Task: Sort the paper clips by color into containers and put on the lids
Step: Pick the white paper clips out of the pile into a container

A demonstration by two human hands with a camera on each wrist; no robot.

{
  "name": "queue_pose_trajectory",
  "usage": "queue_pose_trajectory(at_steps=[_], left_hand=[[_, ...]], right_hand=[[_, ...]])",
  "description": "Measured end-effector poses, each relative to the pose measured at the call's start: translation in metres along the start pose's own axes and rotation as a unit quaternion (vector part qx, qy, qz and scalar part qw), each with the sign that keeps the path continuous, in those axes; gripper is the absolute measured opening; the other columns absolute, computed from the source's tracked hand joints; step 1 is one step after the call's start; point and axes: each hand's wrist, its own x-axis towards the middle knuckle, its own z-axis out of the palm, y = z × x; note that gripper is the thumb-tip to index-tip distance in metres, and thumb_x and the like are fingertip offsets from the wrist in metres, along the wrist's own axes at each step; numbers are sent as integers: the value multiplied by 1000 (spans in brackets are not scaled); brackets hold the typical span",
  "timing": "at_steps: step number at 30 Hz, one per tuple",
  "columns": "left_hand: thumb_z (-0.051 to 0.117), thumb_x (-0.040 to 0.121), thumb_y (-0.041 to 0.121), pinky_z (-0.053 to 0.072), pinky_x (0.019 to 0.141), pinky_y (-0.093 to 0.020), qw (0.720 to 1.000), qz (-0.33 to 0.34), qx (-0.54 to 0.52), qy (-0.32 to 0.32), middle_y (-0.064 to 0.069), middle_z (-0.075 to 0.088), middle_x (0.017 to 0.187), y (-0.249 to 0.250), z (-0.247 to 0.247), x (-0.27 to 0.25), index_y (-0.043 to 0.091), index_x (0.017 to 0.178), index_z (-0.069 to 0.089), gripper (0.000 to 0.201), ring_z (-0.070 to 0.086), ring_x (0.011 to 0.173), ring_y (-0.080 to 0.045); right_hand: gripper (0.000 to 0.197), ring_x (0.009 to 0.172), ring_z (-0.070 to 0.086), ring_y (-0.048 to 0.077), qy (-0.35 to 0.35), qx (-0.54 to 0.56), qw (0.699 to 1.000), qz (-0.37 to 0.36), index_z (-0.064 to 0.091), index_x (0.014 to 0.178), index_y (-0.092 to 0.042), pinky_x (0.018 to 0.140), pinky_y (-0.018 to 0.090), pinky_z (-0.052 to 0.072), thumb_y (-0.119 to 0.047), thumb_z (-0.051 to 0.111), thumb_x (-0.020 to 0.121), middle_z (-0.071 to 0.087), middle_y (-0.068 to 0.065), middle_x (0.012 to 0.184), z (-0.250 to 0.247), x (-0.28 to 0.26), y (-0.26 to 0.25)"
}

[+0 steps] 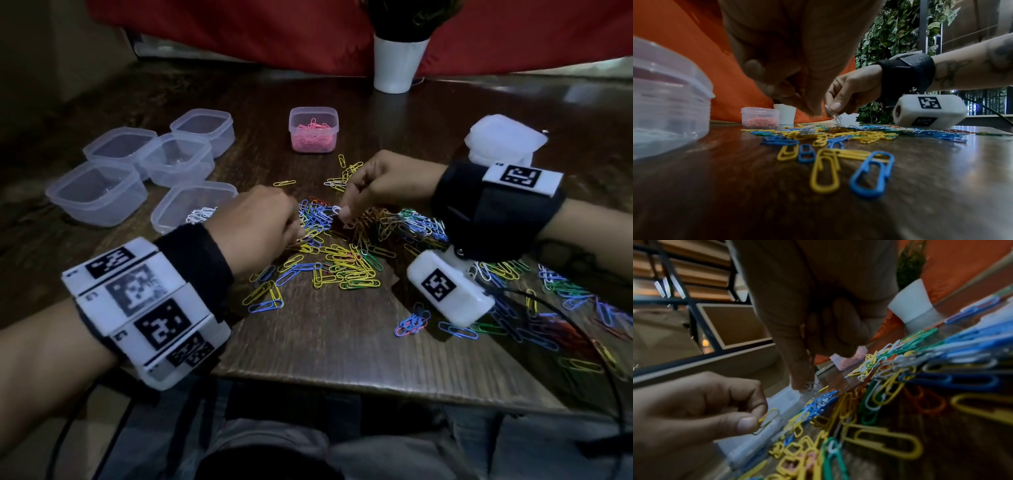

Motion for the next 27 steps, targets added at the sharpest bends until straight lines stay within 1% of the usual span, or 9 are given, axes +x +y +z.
queue_pose_trajectory(at_steps=[2, 5, 9, 14, 19, 22, 24, 26, 27], left_hand=[[49, 94, 28, 45, 79, -38, 1000, 3, -6, 6, -3, 57, 88, 0, 0, 0, 7, 90, 63, 25, 57, 93, -28], [44, 96, 29, 43, 79, -37, 1000, 2, -7, 1, -8, 59, 93, -1, 0, 2, 4, 91, 60, 29, 56, 95, -30], [38, 98, 29, 39, 79, -36, 1000, -3, 2, -21, -12, 58, 98, 2, -2, 3, 6, 93, 55, 29, 54, 98, -31], [40, 97, 25, 39, 78, -35, 997, 22, -70, 12, -4, 50, 84, 0, -7, 3, 12, 83, 50, 22, 52, 91, -28], [42, 96, 23, 41, 83, -38, 994, 61, -88, 34, 1, 50, 88, 2, -5, 0, 19, 87, 51, 13, 53, 92, -25], [42, 95, 22, 40, 84, -36, 993, 60, -96, 37, 2, 49, 89, 1, -5, 1, 23, 86, 45, 10, 53, 94, -24], [41, 95, 23, 37, 83, -33, 993, 54, -97, 42, 2, 48, 90, 3, -7, 0, 23, 86, 45, 10, 52, 94, -22], [42, 94, 25, 35, 77, -31, 996, 32, -70, 41, 3, 48, 88, 7, -9, -3, 22, 84, 48, 12, 52, 93, -23], [44, 93, 27, 34, 73, -30, 999, 11, -34, 37, 3, 48, 86, 8, -10, -4, 21, 81, 50, 14, 53, 93, -24]], right_hand=[[10, 37, 32, 1, -1, 55, 998, 16, 68, 73, -10, 35, 13, 22, -5, 66, 81, 58, -9, 48, -3, -3, 2], [21, 36, 31, 1, -15, 130, 989, 68, 59, 70, -13, 37, 13, 22, -4, 53, 88, 46, -10, 43, -1, -5, 3], [24, 42, 35, 6, -5, 252, 957, 142, 45, 68, -12, 45, 17, 24, -10, 40, 91, 42, -1, 56, 6, -4, 2], [26, 43, 36, 3, -68, 389, 914, 94, 45, 79, -11, 38, 11, 30, -1, 29, 96, 40, 1, 63, 13, -14, -3], [26, 42, 46, 2, -8, 445, 890, 97, 50, 93, -8, 35, 10, 35, 2, 26, 97, 50, 2, 60, 26, -25, -7], [25, 41, 53, 3, 15, 525, 843, 118, 54, 89, -6, 37, 11, 43, -4, 31, 98, 57, 2, 54, 28, -31, -8], [27, 40, 52, 5, 8, 562, 816, 132, 52, 84, -9, 36, 12, 43, -20, 33, 100, 55, 1, 54, 31, -34, -8], [34, 36, 41, 3, 13, 556, 819, 141, 44, 72, -14, 32, 10, 32, -31, 32, 100, 45, -3, 49, 35, -36, -6], [36, 34, 34, 2, 21, 533, 835, 139, 39, 69, -16, 31, 9, 25, -29, 30, 101, 39, -5, 47, 36, -37, -5]])
